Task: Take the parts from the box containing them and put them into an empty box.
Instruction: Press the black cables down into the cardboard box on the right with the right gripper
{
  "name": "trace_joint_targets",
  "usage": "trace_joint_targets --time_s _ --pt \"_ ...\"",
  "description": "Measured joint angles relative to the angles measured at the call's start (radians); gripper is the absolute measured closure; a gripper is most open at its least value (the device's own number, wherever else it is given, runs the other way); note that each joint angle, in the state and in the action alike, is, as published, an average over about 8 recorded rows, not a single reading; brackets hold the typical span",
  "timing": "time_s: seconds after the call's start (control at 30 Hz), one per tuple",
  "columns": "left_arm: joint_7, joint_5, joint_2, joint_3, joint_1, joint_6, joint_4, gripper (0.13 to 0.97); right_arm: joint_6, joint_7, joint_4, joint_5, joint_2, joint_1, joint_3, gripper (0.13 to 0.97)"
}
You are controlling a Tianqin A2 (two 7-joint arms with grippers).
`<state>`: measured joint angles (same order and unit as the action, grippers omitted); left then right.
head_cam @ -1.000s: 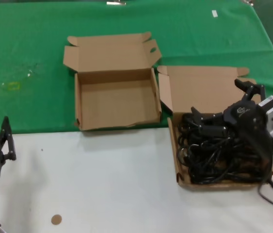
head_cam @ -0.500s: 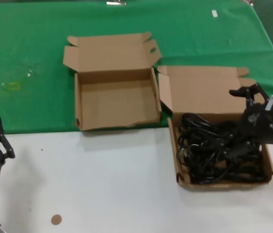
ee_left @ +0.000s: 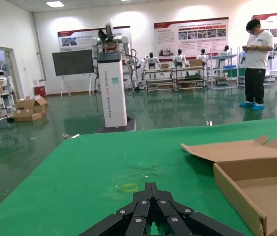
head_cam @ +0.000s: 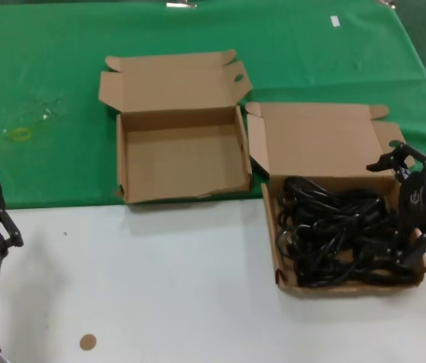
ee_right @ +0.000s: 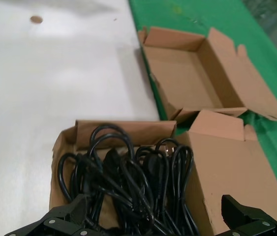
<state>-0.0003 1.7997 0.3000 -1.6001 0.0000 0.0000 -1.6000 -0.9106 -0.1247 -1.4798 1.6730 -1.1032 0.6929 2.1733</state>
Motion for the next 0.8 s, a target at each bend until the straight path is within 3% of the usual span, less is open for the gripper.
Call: trace_joint_targets --time_s 0.3,0.8 --pt "0.000 0.000 0.000 0.000 0.000 0.000 0.000 0.953 -0.152 0.103 0.137 -0.094 0.111 0.082 -0.021 0.129" --pt "0.000 0.000 0.000 0.000 0.000 0.000 0.000 0.953 -0.276 0.219 0.323 -0.192 0.243 0.165 -0.032 0.173"
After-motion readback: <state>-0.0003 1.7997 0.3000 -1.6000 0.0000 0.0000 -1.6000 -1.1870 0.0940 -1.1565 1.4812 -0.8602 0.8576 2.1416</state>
